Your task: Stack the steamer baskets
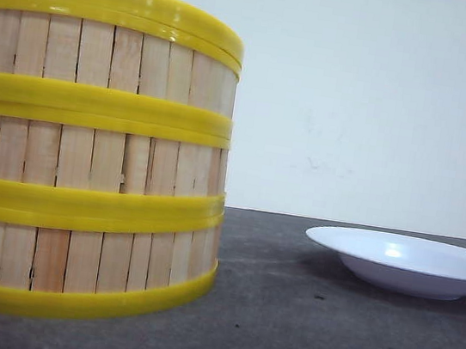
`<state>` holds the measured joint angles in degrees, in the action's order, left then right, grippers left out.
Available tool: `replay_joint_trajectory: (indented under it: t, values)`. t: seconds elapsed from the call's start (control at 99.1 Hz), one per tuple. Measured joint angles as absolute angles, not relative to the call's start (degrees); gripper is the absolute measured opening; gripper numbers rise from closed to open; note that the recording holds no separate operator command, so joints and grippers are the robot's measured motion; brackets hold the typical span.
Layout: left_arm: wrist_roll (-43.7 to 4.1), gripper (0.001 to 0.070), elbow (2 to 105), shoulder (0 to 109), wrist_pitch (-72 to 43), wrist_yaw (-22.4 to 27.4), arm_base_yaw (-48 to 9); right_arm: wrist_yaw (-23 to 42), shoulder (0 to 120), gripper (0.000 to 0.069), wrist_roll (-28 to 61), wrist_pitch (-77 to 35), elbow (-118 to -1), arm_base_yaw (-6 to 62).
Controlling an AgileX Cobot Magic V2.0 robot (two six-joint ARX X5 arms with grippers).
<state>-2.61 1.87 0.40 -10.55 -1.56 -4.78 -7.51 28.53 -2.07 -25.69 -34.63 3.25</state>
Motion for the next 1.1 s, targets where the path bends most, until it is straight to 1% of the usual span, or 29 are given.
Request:
replay_joint_trajectory:
  t: [0.091,0.161,0.252,0.393,0.464,0.595,1.099]
  values:
    - [-2.61,0.0015,1.87,0.40,-10.55,-1.56,-4.78,-7.51,20.49,0.0020,-1.89,-13.96,-23.97,3.25]
    - [-2.61,0.0015,1.87,0.40,-10.55,-1.56,-4.78,-7.49,14.94,0.0020,-1.85,-8.29,-16.34,3.25]
    - [-2.61,0.0015,1.87,0.40,-10.55,-1.56,-4.78,-7.49,7.35,0.0020,-1.80,-7.46,-7.92,3.25]
    - [-2.61,0.0015,1.87,0.40,-10.55,-1.56,-4.78,-6.15,0.73,0.0020,-1.76,-7.42,-1.21,3.25]
    - [-2.61,0.0015,1.87,0.40,-10.55,-1.56,-4.78,-5.72,0.19,0.0020,-1.74,-9.37,-0.84,3.25]
    - [-2.61,0.0015,1.87,0.40,-10.55,-1.56,-4.78,-4.12,0.23,0.0020,-1.65,-9.61,-0.86,3.27]
    - [-2.61,0.0015,1.87,0.40,-10.55,-1.56,-4.78,-4.25,0.23,0.0020,-1.28,-9.52,-0.86,3.25]
